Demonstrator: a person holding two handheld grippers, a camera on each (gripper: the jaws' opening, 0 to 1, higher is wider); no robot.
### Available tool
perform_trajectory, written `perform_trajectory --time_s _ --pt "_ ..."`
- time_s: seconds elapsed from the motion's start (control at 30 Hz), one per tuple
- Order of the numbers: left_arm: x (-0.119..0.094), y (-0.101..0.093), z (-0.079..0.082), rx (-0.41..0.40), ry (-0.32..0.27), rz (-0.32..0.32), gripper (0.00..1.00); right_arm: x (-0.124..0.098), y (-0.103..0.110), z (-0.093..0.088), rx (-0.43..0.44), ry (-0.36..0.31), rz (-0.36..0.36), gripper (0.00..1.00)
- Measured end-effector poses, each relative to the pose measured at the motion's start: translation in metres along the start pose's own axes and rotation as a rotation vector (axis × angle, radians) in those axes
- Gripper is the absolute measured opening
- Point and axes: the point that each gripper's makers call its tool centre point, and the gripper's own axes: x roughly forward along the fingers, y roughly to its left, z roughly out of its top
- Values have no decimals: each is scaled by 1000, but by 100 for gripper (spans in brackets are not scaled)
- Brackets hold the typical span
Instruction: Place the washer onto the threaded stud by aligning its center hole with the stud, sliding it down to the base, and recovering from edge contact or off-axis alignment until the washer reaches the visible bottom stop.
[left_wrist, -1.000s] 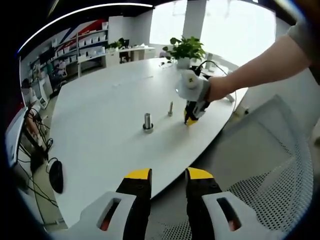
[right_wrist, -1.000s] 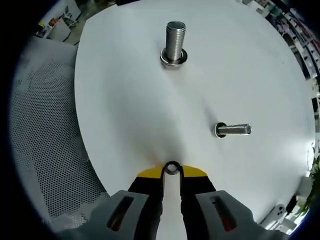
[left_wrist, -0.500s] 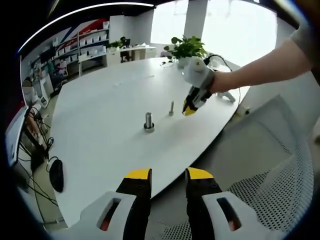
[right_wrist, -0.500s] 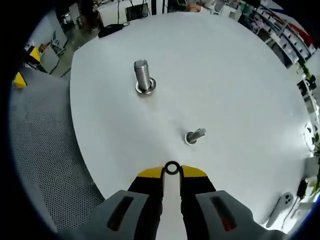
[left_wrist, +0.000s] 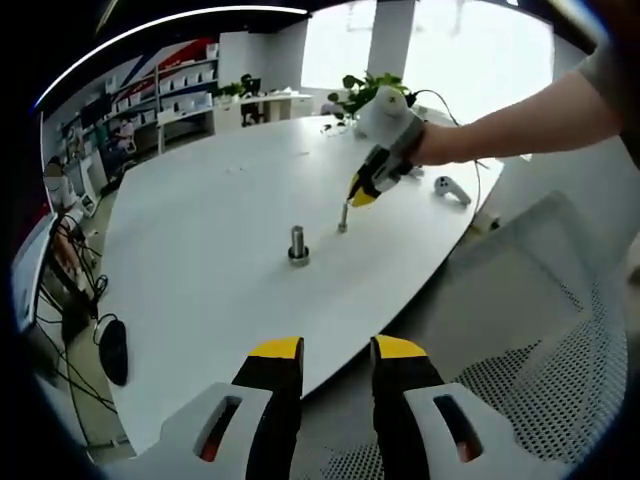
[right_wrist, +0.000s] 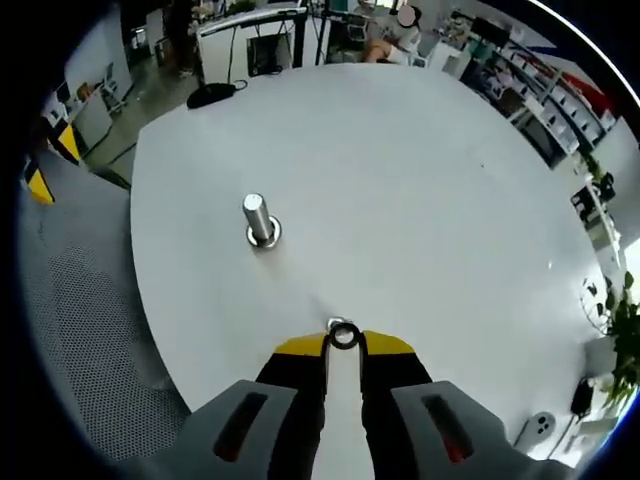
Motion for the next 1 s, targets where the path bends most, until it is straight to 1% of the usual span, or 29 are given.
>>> perform_trajectory --time_s 0.23,0.43,0.63,0.87,1.0 --pt "0 0 1 -1 -2 0 25 4 -4 1 13 2 -7 13" --pt "0 0 0 -1 -2 1 25 7 -4 -1 0 19 4 13" --pt "0 1 1 0 -5 3 25 8 -4 -1 -17 20 5 13" --pt "-1 1 2 -1 -12 6 25 12 -2 -1 -32 38 24 13" --pt "-1 2 2 -2 -14 9 25 19 0 -5 -29 65 48 13"
